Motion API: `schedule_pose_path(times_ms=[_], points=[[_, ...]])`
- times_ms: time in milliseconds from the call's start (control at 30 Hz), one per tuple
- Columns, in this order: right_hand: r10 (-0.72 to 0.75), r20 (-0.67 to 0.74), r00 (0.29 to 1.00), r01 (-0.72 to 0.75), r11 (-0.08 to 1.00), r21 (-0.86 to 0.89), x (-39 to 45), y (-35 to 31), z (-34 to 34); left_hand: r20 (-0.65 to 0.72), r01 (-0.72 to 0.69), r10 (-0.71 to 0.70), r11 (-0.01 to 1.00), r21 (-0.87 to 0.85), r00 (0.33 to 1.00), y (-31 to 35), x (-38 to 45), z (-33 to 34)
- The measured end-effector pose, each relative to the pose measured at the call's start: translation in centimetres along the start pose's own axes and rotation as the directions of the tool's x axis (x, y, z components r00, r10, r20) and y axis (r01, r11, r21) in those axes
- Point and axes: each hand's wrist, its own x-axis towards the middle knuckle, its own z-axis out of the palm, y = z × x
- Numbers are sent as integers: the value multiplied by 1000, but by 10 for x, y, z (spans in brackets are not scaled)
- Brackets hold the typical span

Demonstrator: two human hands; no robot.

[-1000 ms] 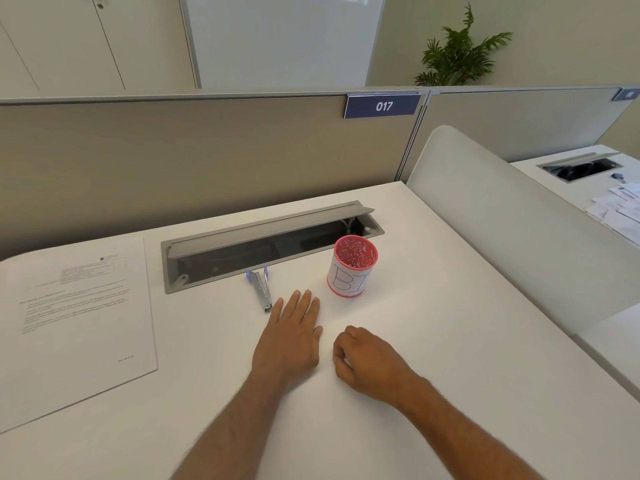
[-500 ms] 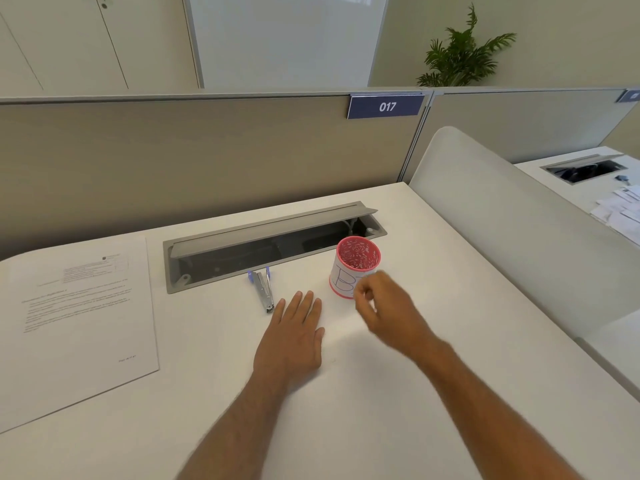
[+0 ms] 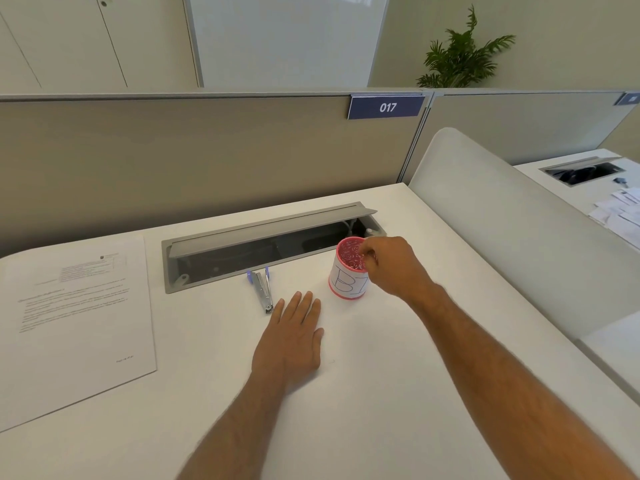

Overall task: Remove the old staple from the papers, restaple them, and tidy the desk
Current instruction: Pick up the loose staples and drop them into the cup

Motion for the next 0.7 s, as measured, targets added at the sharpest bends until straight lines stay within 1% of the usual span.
schedule_pose_path(times_ms=[33,67,133,200,267,367,433,500,533,700], points=[[-15,-56,998,16,1000,16,-6,-1,0,-1,2,-2,1000,0,1000,0,0,0],[-44,-140,989,51,998,42,-13,-1,1,0,3,-3,1000,1,1000,0,0,0],[-113,-289,951,148,984,99,-32,-6,5,5,8,-8,1000,-3,1000,0,0,1],[-138,-313,940,198,966,167,-52,-13,13,7,7,-7,1000,-11,1000,0,0,1],[-133,-254,958,196,951,238,-69,-18,22,11,8,-8,1000,-9,1000,1,0,1],[-180,-76,981,194,935,297,-89,-17,38,12,9,-9,1000,-9,1000,1,-1,1],[-217,77,973,187,941,280,-99,-15,49,12,6,-6,1000,-4,1000,1,0,2],[-200,209,957,147,959,242,-105,-12,57,16,7,-7,1000,-3,1000,0,0,2],[-185,253,950,127,966,227,-106,-12,59,20,7,-7,1000,0,1000,0,1,3],[-189,307,933,123,968,220,-101,-14,59,30,11,-11,1000,4,999,-1,1,4]])
